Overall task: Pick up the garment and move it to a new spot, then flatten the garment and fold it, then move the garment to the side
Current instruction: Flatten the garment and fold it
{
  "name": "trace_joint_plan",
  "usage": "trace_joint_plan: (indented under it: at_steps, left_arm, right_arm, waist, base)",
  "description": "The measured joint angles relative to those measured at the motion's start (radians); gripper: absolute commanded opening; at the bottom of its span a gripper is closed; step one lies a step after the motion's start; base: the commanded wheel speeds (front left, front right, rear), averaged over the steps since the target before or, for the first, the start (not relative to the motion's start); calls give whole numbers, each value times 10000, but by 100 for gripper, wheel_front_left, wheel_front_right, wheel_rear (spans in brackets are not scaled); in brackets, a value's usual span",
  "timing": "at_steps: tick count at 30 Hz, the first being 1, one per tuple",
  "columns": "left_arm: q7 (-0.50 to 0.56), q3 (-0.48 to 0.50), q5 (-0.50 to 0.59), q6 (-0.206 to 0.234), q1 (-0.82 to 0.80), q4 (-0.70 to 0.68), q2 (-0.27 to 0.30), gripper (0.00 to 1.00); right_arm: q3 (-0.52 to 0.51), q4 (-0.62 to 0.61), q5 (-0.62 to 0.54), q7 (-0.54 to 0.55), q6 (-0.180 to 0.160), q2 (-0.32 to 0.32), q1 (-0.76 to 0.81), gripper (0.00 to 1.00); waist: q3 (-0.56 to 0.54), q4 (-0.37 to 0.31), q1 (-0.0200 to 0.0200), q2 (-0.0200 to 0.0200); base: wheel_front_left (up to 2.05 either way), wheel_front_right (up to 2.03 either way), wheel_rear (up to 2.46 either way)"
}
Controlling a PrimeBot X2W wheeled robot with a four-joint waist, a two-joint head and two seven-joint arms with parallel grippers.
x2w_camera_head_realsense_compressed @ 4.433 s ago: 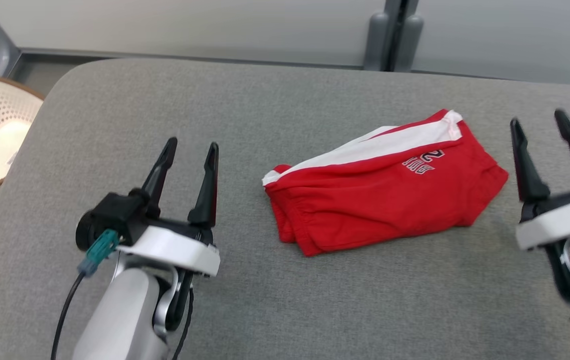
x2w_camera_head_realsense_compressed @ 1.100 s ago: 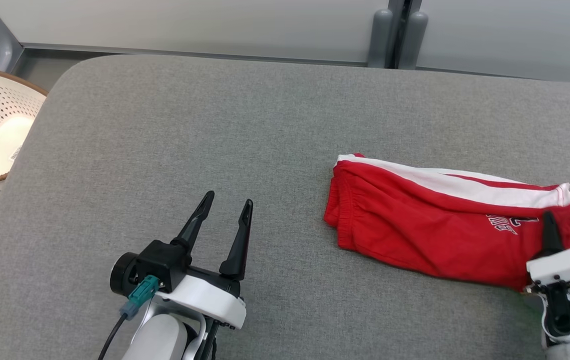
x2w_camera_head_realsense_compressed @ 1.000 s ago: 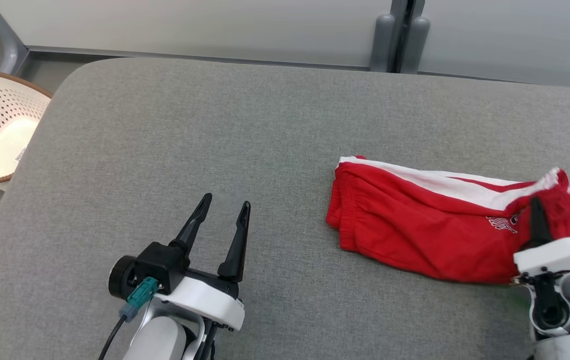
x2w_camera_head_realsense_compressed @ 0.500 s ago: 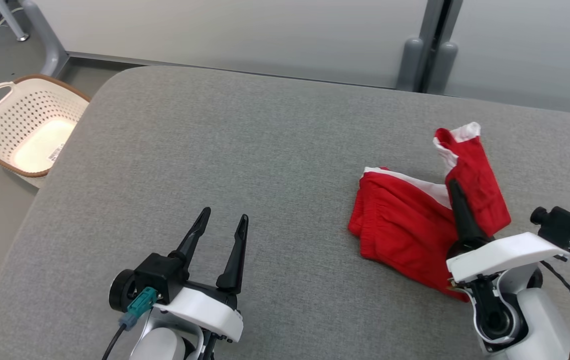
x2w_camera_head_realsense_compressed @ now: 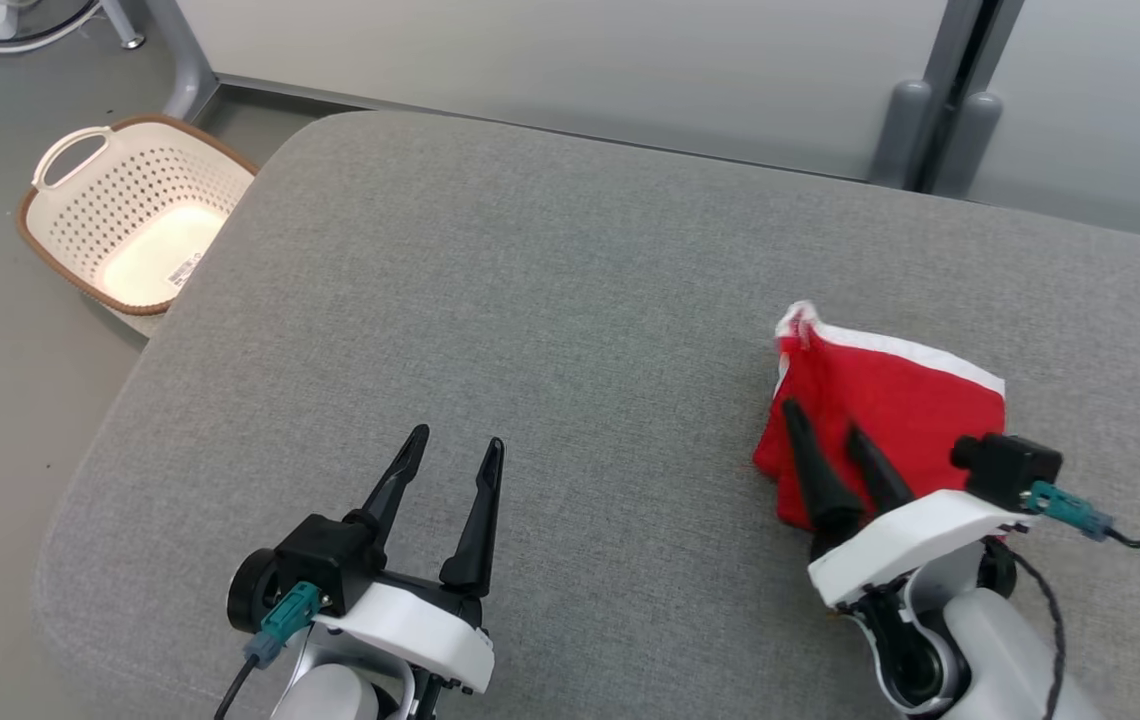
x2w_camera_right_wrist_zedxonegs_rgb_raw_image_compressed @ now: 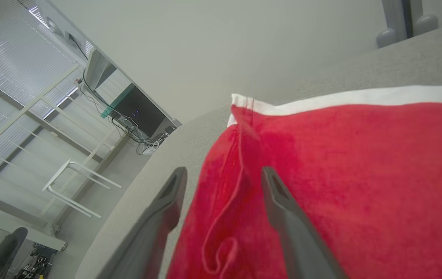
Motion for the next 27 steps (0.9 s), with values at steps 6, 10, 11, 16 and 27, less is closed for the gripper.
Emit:
trace_joint_plan:
  at_steps: [6, 10, 11, 16, 27]
  left_arm:
    - [0, -169, -128, 48, 0, -65, -2, 100]
    - [0, -215, -199, 92, -1, -81, -2, 100]
    - [0, -232, -211, 105, -2, -84, 0, 100]
    - [0, -167, -244, 178, -7, -84, 0, 100]
    - [0, 305, -2, 81, 9, -420, -2, 100]
  right_arm:
    - [761, 1202, -337, -109, 0, 107, -374, 100]
    - [867, 1889, -426, -75, 0, 155, -580, 100]
    - [1001, 2255, -520, -13, 0, 188, -757, 100]
    - [1193, 2464, -399, -412, 0, 286, -1023, 100]
    - [1235, 1743, -2337, -1668, 0, -717, -1321, 100]
  waist:
    - [180, 301, 0, 0]
    - [246, 383, 0, 0]
    - [272, 406, 0, 0]
    - [273, 282, 0, 0]
    - [-90, -685, 0, 0]
  base:
    - [0, 0, 0]
    - [0, 0, 0]
    - [0, 0, 0]
    - [0, 0, 0]
    - [0, 0, 0]
